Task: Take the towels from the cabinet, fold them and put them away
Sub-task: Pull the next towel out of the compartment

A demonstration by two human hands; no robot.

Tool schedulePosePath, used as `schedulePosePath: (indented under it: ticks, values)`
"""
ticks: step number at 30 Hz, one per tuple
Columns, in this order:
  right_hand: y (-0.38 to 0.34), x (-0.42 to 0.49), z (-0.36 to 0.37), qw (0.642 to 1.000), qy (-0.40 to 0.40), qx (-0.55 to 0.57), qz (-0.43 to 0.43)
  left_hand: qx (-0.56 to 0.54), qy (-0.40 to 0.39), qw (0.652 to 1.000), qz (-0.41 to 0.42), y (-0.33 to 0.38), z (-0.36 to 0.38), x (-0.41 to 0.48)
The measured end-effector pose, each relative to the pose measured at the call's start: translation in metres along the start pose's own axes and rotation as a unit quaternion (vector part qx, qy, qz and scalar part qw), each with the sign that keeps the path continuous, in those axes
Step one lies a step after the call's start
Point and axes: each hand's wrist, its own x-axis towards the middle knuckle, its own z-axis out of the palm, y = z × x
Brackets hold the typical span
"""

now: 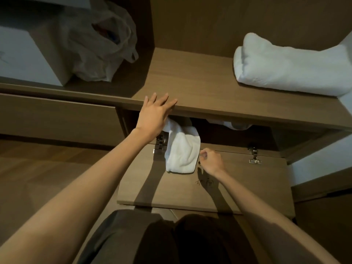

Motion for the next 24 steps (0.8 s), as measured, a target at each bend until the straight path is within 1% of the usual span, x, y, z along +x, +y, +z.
schedulePosePath:
  ticks: [3, 6, 9, 11, 13, 15, 17, 20, 22, 24]
  values:
    - [-0.003, 0.01, 0.014, 0.999, -0.021, 0.04, 0.031, -0.004, 0.016, 1.0, 0.013, -0.002, 0.0, 0.0]
    - [-0.007, 0.021, 0.03, 0.986, -0.059, 0.139, 0.072, -0.014, 0.027, 0.999, 0.019, -0.002, 0.002, -0.003]
    - [-0.014, 0.032, 0.045, 0.953, -0.074, 0.261, 0.133, -0.005, 0.041, 0.999, 0.029, -0.004, 0.007, -0.003]
    - [-0.02, 0.036, 0.052, 0.927, -0.077, 0.324, 0.171, -0.005, 0.052, 0.998, 0.035, -0.005, 0.009, -0.004]
    - [-0.022, 0.041, 0.061, 0.906, -0.058, 0.366, 0.205, -0.012, 0.06, 0.997, 0.037, -0.005, 0.011, -0.004]
    - [-0.02, 0.043, 0.068, 0.895, -0.028, 0.388, 0.215, -0.014, 0.063, 0.997, 0.038, -0.005, 0.012, -0.005]
    - [-0.021, 0.041, 0.069, 0.905, -0.018, 0.382, 0.188, -0.014, 0.064, 0.997, 0.039, -0.006, 0.013, -0.005]
    - [-0.031, 0.03, 0.056, 0.946, 0.014, 0.316, 0.075, -0.014, 0.067, 0.997, 0.04, -0.007, 0.013, -0.005]
    - [-0.037, 0.017, 0.035, 0.97, 0.051, 0.235, -0.031, -0.018, 0.063, 0.997, 0.041, -0.006, 0.012, -0.006]
    - [-0.034, 0.002, 0.009, 0.981, 0.093, 0.098, -0.14, -0.018, 0.054, 0.998, 0.041, -0.006, 0.01, -0.006]
